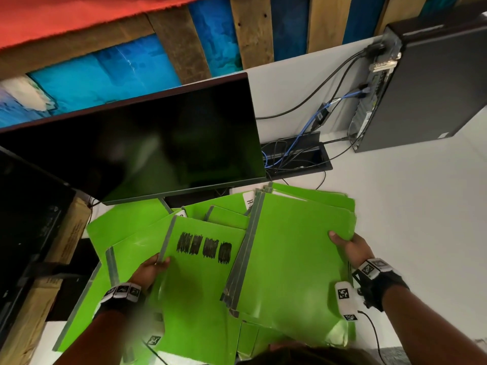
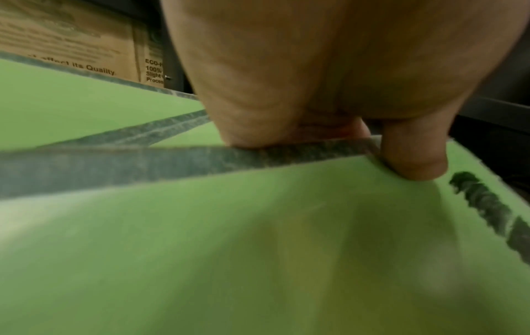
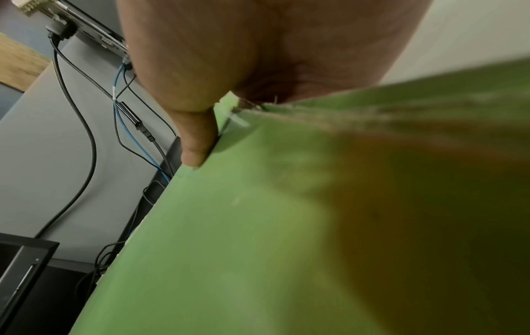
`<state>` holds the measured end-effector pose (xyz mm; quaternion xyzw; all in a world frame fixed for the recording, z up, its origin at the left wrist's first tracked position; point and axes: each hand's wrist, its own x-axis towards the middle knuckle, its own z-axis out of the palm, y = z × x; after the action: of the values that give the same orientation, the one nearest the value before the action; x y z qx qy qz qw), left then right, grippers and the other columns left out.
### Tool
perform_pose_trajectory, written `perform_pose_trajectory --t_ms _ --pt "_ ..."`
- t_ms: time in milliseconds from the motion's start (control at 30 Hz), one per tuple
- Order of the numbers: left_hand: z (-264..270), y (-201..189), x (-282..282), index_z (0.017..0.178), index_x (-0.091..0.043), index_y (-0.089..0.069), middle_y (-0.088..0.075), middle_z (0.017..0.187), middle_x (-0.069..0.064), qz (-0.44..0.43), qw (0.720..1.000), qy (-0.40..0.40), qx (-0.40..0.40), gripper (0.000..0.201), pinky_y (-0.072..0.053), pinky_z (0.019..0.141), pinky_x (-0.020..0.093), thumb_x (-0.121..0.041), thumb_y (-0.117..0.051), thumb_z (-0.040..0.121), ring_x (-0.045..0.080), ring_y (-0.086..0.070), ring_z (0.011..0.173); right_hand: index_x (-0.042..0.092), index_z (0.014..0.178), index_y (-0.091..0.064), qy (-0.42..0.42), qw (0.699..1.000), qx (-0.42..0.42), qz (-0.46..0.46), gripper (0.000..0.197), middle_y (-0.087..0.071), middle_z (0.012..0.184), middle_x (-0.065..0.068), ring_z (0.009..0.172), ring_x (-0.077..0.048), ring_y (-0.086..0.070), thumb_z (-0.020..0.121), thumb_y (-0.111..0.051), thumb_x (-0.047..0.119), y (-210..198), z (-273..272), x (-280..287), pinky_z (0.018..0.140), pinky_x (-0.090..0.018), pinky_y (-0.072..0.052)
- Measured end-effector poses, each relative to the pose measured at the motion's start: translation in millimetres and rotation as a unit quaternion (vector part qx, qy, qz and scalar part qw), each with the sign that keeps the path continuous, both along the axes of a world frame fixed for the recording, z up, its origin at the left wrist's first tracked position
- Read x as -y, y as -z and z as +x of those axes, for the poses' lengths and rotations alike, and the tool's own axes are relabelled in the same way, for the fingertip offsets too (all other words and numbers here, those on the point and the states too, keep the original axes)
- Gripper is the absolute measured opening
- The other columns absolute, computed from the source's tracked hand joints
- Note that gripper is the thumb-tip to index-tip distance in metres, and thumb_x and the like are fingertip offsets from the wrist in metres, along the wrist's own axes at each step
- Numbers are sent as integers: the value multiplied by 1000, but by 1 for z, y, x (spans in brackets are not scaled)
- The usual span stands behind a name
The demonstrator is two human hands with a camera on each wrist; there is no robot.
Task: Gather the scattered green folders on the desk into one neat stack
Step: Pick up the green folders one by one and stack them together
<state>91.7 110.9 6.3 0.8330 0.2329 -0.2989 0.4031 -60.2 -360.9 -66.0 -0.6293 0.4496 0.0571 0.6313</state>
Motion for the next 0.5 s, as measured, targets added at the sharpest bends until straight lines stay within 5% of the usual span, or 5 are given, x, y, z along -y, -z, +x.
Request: perform_pose_trajectory --t_ms 133,267,400,500 --pt "-1 6 2 128 -19 -52 -55 124 4 -31 999 12 -42 49 -26 109 46 -25 -69 83 28 -43 126 8 121 -61 -4 1000 -1 0 47 -66 118 -15 105 -32 -63 82 -70 32 0 1 2 95 -44 -47" --pt "4 -2 9 115 -12 -57 -65 111 10 -40 998 25 -45 35 -38 99 42 -3 -66 82 29 -56 110 7 120 -61 4 1000 -3 4 50 -66 118 -16 104 -32 -63 79 -72 34 2 2 4 96 -47 -48" --pt "4 -17 18 100 -9 -64 -70 108 18 -33 997 62 -38 26 -48 95 49 -1 -73 76 35 -65 104 4 122 -59 4 1000 -6 6 51 -65 118 -18 101 -31 -63 81 -71 31 0 2 2 91 -40 -48" --pt "-6 -30 29 106 -7 -57 -61 110 7 -34 997 59 -36 30 -44 89 35 -1 -70 80 25 -57 107 3 122 -59 4 1000 -7 -5 50 -64 118 -19 96 -28 -61 82 -70 31 -3 1 2 86 -36 -46"
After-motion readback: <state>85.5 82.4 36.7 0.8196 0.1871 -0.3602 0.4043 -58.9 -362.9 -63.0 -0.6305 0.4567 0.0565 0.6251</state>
